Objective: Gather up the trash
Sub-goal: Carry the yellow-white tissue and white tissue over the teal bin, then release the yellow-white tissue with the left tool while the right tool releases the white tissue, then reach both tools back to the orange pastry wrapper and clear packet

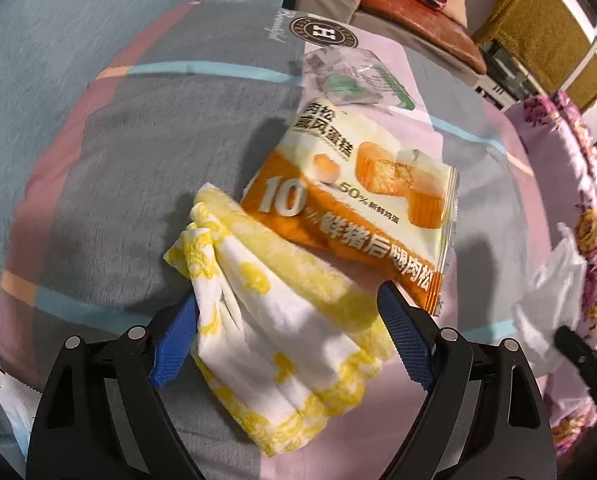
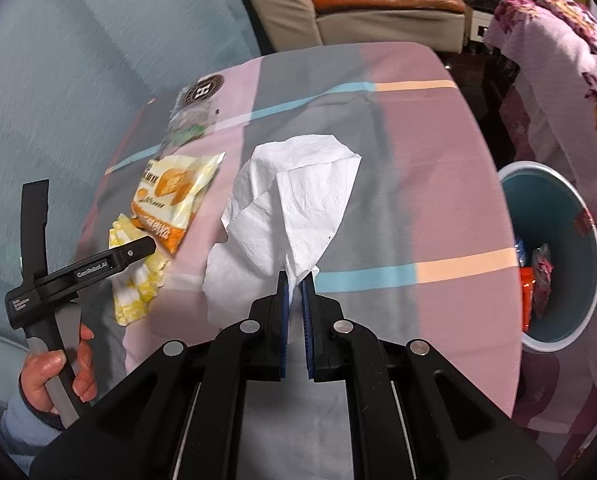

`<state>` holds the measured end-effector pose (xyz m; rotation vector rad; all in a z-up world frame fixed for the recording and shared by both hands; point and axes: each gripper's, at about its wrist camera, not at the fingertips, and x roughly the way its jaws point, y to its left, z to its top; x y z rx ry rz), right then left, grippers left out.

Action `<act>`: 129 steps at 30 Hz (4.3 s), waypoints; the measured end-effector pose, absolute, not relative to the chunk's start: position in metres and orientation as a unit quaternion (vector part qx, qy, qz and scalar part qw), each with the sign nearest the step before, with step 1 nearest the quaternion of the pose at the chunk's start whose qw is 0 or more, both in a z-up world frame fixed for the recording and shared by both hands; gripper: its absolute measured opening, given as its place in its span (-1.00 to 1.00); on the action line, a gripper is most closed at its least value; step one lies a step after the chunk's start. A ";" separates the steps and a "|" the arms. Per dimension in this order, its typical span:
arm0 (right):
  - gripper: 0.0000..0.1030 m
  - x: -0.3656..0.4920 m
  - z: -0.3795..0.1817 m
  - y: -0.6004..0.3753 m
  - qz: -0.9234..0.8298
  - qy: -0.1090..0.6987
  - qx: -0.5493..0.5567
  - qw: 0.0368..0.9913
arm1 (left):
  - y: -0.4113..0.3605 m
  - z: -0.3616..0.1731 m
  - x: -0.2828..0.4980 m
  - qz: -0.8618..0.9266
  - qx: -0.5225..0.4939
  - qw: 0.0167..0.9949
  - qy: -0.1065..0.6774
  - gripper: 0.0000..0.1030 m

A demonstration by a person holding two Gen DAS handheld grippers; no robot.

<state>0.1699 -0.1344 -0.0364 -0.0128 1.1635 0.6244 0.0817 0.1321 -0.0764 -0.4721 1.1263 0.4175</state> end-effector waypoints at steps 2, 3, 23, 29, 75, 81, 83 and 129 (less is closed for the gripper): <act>-0.88 0.171 -0.036 -0.140 0.287 0.538 -0.005 0.793 | 0.125 -0.074 0.083 0.207 -0.189 0.803 0.526 0.14; -0.88 0.171 -0.036 -0.143 0.286 0.536 -0.003 0.794 | 0.124 -0.074 0.083 0.211 -0.180 0.804 0.526 -0.14; -0.88 0.168 -0.007 -0.226 0.248 0.498 0.042 0.830 | 0.029 -0.002 0.088 0.058 -0.118 0.864 0.486 -0.77; -0.87 0.172 0.004 -0.275 0.212 0.480 0.056 0.849 | -0.031 0.002 0.121 -0.007 -0.086 0.871 0.484 -0.77; -0.87 0.225 -0.008 -0.391 0.073 0.478 0.091 0.871 | -0.172 -0.047 0.259 -0.133 -0.067 0.849 0.507 0.76; -0.87 0.230 -0.011 -0.378 0.076 0.484 0.083 0.868 | -0.149 -0.046 0.249 -0.125 -0.081 0.847 0.511 0.78; -0.87 0.232 -0.012 -0.374 0.076 0.487 0.080 0.867 | -0.143 -0.046 0.246 -0.124 -0.082 0.847 0.510 0.78; 0.49 0.207 0.001 -0.248 0.130 0.531 0.014 0.837 | 0.012 -0.029 0.164 -0.044 -0.165 0.851 0.497 0.88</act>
